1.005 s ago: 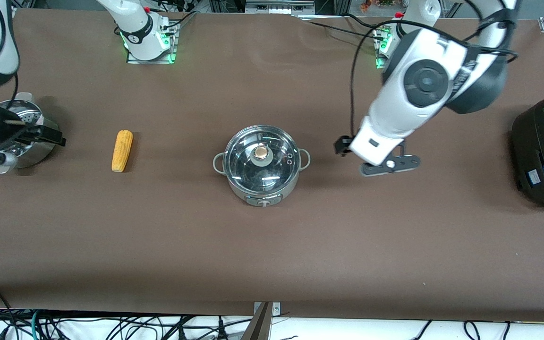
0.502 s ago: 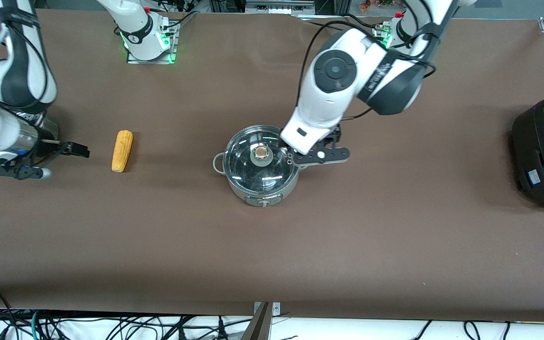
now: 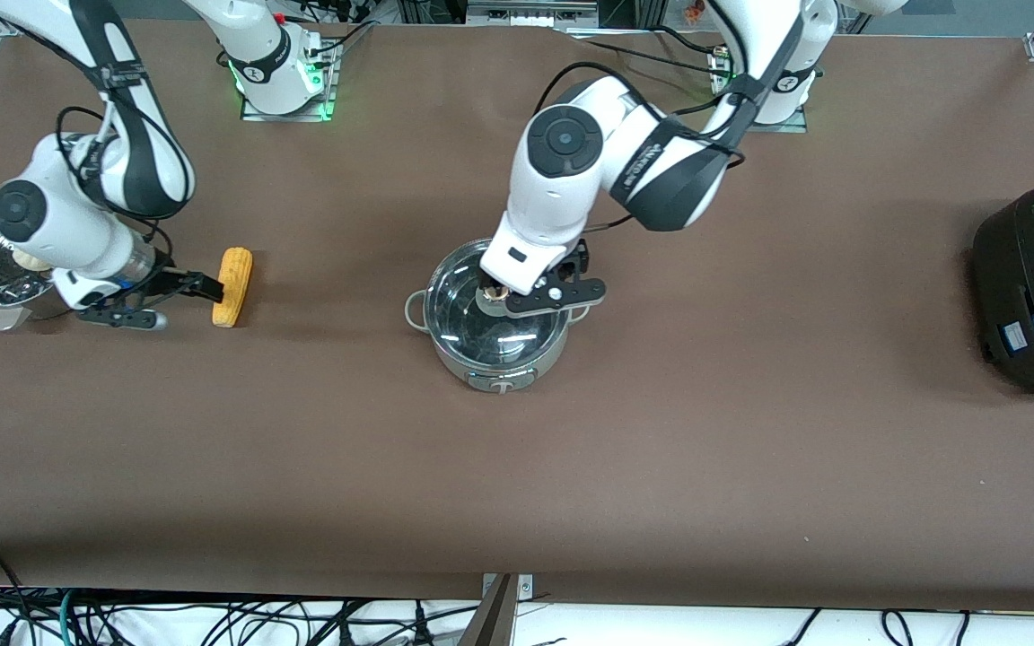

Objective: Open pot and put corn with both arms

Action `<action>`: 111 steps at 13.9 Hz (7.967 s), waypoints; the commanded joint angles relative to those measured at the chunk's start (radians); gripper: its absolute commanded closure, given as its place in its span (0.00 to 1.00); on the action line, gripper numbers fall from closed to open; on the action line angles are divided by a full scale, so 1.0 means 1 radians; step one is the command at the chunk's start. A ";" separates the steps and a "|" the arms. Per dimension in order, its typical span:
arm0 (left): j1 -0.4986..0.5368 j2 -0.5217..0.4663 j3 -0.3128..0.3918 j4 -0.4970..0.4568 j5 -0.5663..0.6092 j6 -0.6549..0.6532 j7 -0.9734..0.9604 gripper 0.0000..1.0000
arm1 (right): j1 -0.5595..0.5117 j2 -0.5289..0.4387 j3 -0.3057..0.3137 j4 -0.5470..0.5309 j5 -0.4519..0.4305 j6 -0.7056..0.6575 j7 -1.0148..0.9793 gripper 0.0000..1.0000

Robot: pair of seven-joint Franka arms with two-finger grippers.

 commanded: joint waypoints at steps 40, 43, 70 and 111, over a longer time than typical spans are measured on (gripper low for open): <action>-0.164 0.150 0.104 0.082 0.139 0.084 -0.035 0.08 | 0.015 0.127 0.000 -0.094 -0.001 0.127 0.020 1.00; -0.165 0.152 0.105 0.080 0.140 0.092 -0.033 0.10 | 0.015 0.127 0.002 -0.094 0.001 0.127 0.020 1.00; -0.150 0.081 0.098 0.069 0.142 0.047 0.005 0.93 | 0.018 0.077 0.011 -0.013 -0.001 0.003 0.016 1.00; 0.689 -0.296 -0.039 -0.831 0.105 0.513 1.073 0.96 | 0.463 0.544 0.361 0.883 -0.085 -0.395 0.806 1.00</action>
